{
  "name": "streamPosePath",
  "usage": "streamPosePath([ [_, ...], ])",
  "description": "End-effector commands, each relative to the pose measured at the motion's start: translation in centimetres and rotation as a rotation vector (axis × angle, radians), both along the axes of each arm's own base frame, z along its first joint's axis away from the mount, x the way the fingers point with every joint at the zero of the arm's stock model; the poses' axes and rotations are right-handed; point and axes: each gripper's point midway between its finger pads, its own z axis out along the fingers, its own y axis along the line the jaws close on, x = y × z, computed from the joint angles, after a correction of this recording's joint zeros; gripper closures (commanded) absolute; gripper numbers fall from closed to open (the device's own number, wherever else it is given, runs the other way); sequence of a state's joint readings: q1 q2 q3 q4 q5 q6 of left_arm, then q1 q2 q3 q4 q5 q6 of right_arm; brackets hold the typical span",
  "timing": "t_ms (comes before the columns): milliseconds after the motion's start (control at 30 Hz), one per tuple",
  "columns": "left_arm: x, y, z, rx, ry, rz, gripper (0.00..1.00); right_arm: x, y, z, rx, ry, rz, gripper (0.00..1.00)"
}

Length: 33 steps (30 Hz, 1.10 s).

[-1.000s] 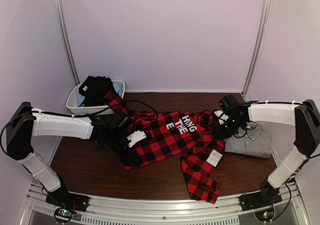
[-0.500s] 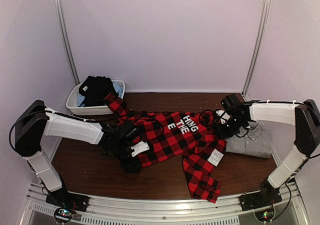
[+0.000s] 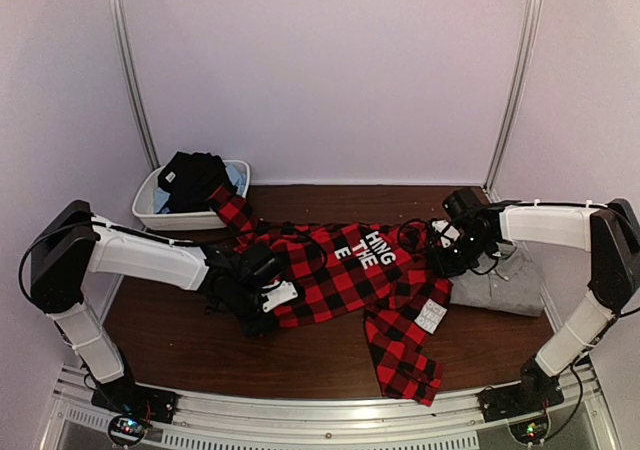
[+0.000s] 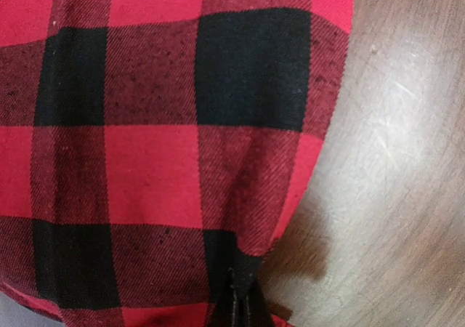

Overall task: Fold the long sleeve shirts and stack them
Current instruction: Pick up the crumpled shirt from the center of the board, then turn over the crumpled shirt at the center of the board.

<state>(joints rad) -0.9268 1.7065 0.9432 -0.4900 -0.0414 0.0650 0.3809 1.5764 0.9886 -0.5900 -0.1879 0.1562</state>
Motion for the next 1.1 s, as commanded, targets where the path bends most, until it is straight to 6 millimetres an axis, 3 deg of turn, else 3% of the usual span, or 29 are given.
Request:
streamPosePath([
  [0,0.8,1.0,0.1,0.054,-0.049,0.026,1.0,0.6,0.5,1.7,0.043,-0.045,0.014,1.0],
  [133,2.2,1.4,1.7,0.037,-0.106,0.076,1.0,0.5,1.0,2.4,0.075,-0.062,0.032,1.0],
  [267,4.6,1.8,6.0,-0.103,-0.162,0.171,1.0,0.6,1.8,5.3,0.136,-0.144,0.059,1.0],
  [533,11.1,3.3,21.7,-0.519,-0.438,0.39,1.0,1.5,3.9,17.3,0.319,-0.441,0.127,1.0],
  [767,16.1,5.8,30.7,-0.589,-0.628,0.554,1.0,3.1,3.8,23.8,0.296,-0.524,0.122,1.0],
  [900,17.1,6.8,37.7,-0.68,-0.717,0.567,1.0,3.3,3.6,29.6,0.302,-0.618,0.131,1.0],
  [1067,15.1,6.4,45.9,-0.82,-0.779,0.482,1.0,0.9,4.7,35.6,0.39,-0.686,0.21,1.0],
])
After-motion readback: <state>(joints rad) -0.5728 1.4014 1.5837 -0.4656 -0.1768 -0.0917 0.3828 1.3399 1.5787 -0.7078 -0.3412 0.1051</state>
